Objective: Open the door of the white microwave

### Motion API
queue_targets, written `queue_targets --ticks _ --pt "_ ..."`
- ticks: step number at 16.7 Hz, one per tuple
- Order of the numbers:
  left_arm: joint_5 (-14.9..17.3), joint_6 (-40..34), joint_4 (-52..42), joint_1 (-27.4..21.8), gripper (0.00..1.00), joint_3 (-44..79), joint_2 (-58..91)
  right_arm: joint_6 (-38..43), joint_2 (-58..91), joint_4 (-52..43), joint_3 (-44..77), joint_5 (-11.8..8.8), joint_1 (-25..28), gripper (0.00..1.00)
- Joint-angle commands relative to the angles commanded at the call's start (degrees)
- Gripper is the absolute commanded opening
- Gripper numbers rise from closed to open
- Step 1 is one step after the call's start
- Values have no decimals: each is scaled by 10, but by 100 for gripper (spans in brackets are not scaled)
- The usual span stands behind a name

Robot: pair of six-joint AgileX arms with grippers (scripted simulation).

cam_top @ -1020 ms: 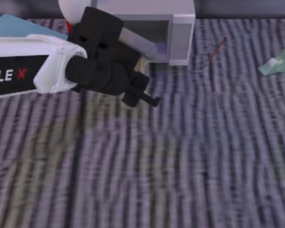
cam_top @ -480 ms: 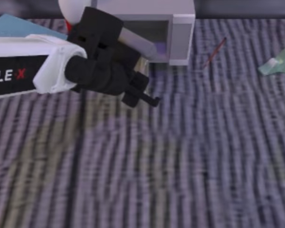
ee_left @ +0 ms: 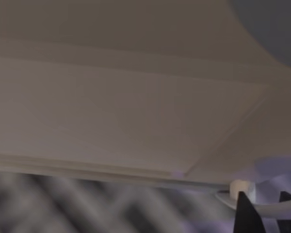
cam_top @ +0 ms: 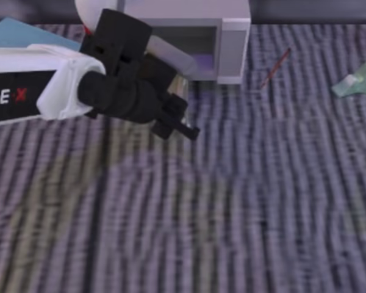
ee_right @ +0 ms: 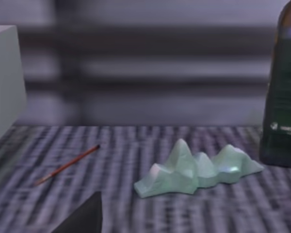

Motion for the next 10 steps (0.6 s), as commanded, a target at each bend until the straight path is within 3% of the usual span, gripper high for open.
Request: queue_targets --ticks 10 --pt "13 20 -3 9 0 -6 -4 0 0 0 0 0 0 100"
